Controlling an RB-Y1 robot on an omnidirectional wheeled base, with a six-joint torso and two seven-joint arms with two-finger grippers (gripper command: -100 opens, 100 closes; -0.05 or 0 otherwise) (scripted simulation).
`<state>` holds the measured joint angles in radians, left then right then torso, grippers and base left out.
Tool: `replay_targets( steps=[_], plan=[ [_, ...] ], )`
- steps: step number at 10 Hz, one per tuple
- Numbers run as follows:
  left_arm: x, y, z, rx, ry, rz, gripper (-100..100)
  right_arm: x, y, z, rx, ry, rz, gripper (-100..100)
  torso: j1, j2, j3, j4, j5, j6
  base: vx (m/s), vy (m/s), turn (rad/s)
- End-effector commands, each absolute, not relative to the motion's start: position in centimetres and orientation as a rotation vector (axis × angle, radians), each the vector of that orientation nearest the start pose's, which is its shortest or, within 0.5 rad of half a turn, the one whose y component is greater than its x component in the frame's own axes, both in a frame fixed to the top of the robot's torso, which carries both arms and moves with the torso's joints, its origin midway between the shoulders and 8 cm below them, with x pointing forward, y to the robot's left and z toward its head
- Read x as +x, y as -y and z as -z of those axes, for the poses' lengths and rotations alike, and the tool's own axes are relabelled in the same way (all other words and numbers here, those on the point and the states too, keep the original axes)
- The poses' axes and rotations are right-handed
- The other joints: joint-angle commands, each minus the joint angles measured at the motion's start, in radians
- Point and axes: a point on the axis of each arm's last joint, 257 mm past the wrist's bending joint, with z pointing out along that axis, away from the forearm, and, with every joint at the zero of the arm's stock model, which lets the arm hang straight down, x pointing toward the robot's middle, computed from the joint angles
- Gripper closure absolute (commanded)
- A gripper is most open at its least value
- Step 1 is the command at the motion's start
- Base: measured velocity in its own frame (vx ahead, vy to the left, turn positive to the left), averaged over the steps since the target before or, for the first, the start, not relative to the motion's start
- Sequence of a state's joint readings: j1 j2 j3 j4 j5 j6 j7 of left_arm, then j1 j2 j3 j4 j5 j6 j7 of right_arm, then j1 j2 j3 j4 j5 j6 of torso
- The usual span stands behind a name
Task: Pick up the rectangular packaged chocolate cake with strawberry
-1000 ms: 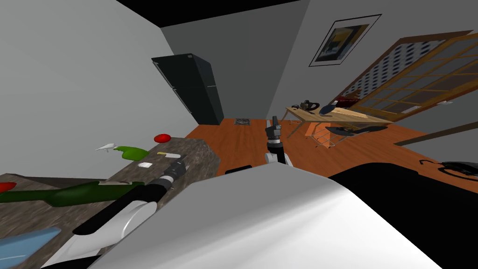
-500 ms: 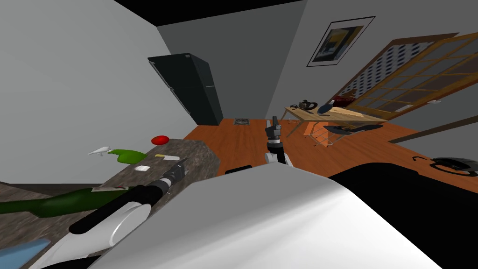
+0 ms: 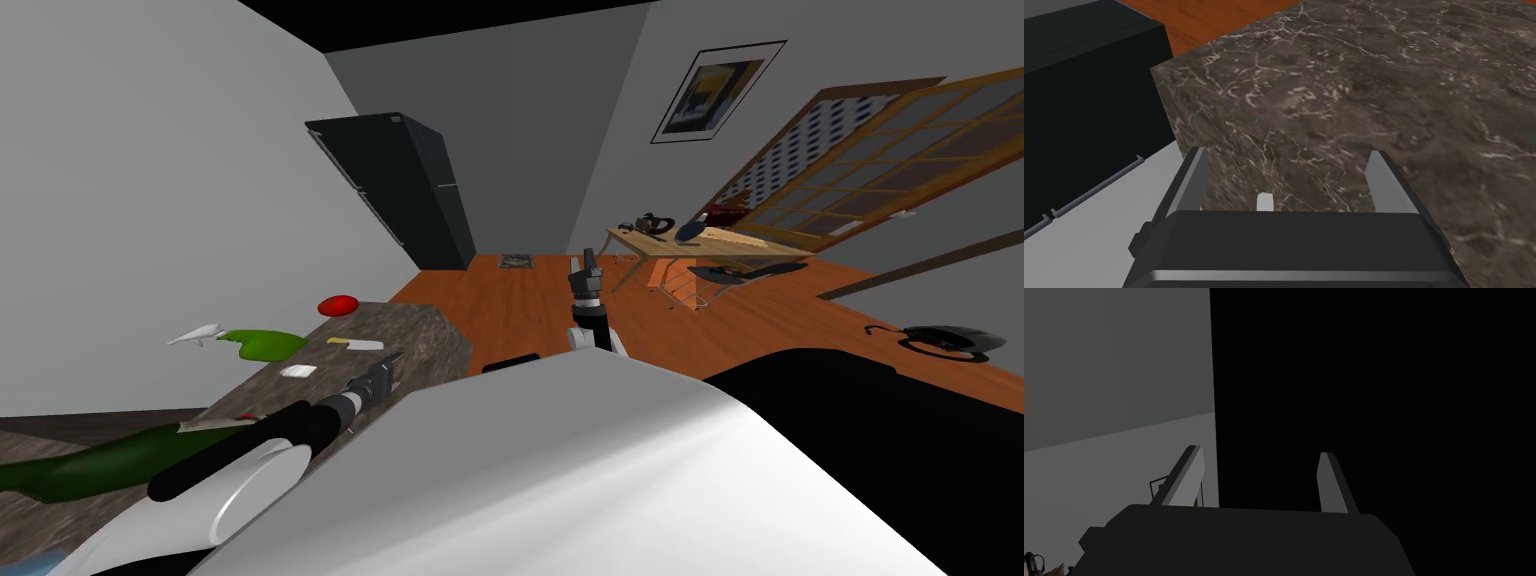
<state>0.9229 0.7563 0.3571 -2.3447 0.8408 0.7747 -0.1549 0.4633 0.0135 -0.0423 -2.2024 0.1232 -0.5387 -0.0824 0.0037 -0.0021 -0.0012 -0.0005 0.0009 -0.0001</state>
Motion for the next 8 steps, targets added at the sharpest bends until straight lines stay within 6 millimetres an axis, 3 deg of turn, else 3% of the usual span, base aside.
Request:
replay_targets(
  steps=[1, 8],
  plan=[
    [23.0, -41.9, 28.8, -1.636, -1.983, 0.537, -100, 35.6, 27.8, -0.8, 0.623, -0.659, -1.274, 0, 0.0, 0.0, 0.0, 0.0, 0.0, 0.0, 0.026, 0.05, -0.036],
    [17.4, -43.3, 31.4, -1.759, -2.151, 0.348, -100, 35.6, 27.8, -0.8, 0.623, -0.659, -1.274, 0, 0.001, 0.0, 0.0, 0.0, 0.0, 0.0, 0.029, 0.07, -0.057]
  ],
)
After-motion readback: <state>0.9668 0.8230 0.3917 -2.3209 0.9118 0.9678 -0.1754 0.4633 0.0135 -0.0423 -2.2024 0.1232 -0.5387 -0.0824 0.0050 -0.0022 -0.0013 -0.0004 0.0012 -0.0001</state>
